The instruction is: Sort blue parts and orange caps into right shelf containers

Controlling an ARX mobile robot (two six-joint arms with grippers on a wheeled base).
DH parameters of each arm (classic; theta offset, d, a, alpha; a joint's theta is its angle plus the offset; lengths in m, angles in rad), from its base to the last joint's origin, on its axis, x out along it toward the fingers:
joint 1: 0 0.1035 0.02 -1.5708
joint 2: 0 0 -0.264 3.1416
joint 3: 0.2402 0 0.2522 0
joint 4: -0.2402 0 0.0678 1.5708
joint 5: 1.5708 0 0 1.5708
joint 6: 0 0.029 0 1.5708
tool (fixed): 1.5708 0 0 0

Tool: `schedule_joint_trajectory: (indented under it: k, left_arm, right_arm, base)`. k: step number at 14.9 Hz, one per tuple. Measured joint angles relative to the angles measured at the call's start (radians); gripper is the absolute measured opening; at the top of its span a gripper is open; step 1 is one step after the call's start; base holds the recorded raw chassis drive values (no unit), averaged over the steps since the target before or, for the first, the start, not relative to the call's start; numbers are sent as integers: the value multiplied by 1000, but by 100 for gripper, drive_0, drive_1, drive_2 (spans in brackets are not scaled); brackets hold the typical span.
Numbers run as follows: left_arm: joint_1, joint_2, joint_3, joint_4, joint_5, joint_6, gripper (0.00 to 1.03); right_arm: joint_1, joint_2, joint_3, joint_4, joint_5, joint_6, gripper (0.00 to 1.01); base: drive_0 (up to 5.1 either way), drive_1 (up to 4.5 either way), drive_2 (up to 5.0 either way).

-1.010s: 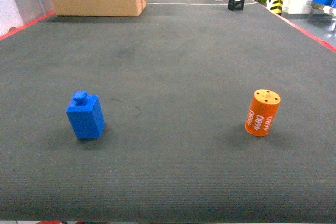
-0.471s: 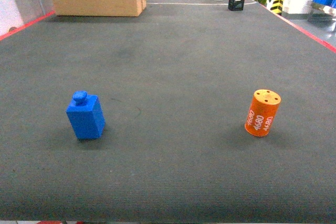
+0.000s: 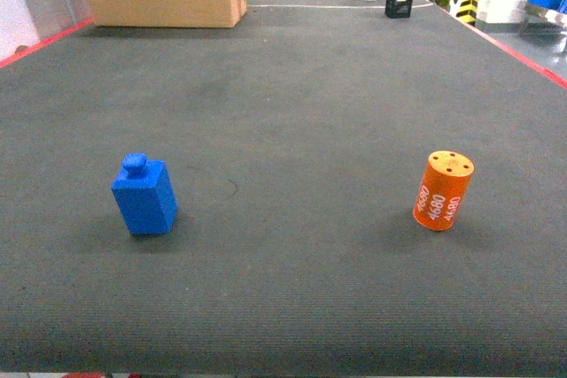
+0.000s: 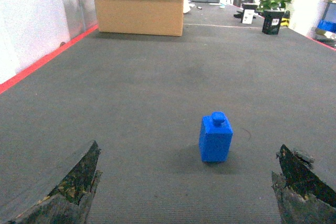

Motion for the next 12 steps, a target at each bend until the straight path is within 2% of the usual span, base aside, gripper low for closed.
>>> schedule_joint_trajectory:
  k: [12]
  left_arm:
    - [0,0,0,0,0,0,98]
  right_arm:
    - [0,0,0,0,0,0,98]
  base:
    - [0,0,0]
